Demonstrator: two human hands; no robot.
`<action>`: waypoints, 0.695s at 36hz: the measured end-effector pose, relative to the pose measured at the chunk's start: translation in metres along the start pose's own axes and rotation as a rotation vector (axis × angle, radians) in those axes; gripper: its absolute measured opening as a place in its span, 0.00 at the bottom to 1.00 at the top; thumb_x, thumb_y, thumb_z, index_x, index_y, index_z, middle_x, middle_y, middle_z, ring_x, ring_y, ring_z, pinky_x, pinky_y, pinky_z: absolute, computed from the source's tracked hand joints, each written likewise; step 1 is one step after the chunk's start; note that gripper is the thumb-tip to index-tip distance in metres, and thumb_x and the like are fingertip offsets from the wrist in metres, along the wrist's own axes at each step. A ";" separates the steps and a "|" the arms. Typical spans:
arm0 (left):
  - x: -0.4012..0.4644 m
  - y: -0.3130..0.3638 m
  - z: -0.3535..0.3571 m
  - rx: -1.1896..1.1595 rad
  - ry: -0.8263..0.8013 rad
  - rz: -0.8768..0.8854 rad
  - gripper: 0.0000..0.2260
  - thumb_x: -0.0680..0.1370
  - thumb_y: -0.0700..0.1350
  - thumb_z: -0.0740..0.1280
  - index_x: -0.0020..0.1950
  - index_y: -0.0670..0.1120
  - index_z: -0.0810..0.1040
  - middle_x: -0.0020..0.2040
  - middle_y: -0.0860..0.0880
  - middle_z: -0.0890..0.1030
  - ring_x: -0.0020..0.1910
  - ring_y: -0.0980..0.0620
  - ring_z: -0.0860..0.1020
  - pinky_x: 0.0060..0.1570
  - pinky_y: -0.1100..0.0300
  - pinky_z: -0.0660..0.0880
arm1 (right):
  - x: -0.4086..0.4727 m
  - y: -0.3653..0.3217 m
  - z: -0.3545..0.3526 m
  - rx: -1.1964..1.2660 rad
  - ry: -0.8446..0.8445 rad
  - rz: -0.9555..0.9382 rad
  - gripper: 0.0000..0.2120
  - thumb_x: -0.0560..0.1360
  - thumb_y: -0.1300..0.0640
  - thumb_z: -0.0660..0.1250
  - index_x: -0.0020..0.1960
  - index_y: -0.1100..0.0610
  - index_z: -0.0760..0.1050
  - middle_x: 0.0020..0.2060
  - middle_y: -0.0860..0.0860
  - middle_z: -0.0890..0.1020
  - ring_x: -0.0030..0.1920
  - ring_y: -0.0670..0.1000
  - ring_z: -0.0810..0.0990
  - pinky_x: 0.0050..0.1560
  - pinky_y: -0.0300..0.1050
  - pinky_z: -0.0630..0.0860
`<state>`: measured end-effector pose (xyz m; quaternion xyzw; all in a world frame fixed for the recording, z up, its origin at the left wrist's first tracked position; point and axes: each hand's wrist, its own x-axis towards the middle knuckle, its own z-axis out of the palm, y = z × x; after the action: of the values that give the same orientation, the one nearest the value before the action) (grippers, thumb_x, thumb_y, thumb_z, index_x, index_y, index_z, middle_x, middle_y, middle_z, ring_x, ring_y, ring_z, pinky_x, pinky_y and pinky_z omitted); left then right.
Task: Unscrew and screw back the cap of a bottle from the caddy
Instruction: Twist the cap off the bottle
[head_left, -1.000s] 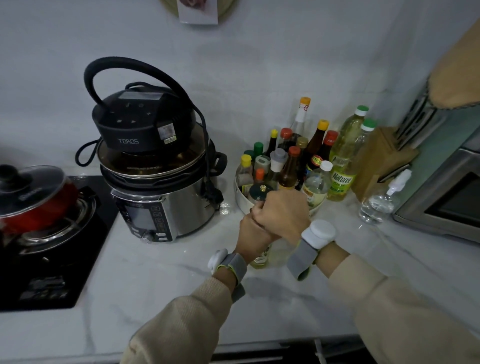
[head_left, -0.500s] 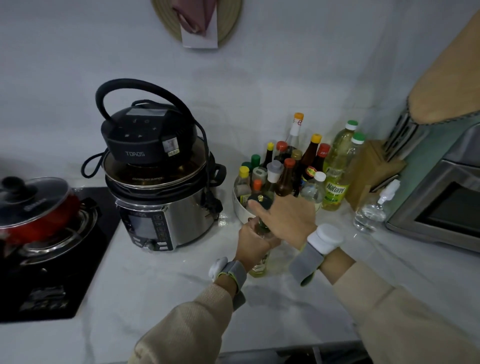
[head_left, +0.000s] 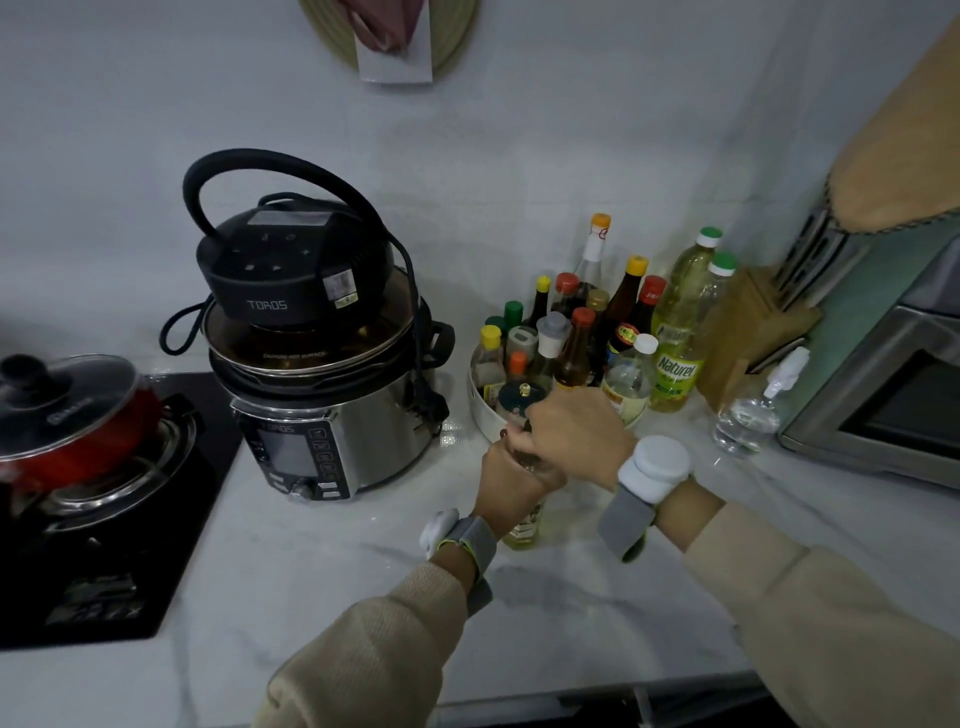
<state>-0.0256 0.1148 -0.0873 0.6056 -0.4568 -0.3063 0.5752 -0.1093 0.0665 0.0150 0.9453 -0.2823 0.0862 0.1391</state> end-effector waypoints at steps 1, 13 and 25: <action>-0.001 0.001 0.000 -0.003 0.000 0.000 0.12 0.60 0.49 0.72 0.41 0.48 0.79 0.36 0.53 0.83 0.39 0.56 0.81 0.40 0.51 0.80 | 0.001 0.002 -0.001 0.025 -0.031 -0.027 0.26 0.78 0.42 0.51 0.28 0.57 0.64 0.25 0.51 0.66 0.33 0.57 0.72 0.26 0.43 0.50; -0.008 0.010 -0.002 0.036 -0.034 -0.046 0.13 0.62 0.40 0.74 0.38 0.58 0.80 0.35 0.60 0.83 0.37 0.63 0.80 0.39 0.63 0.78 | -0.004 0.001 -0.011 -0.060 -0.042 -0.126 0.27 0.79 0.38 0.48 0.40 0.57 0.73 0.39 0.54 0.81 0.40 0.57 0.78 0.26 0.44 0.53; -0.004 0.007 0.000 -0.024 -0.128 -0.169 0.46 0.58 0.65 0.67 0.60 0.28 0.70 0.57 0.33 0.77 0.46 0.63 0.79 0.50 0.63 0.70 | 0.014 -0.035 0.007 -0.072 -0.073 0.535 0.11 0.67 0.49 0.70 0.28 0.52 0.79 0.26 0.48 0.80 0.29 0.50 0.79 0.32 0.40 0.66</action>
<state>-0.0289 0.1187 -0.0814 0.6142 -0.4360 -0.3972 0.5243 -0.0775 0.0849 0.0040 0.8341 -0.5296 0.0755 0.1346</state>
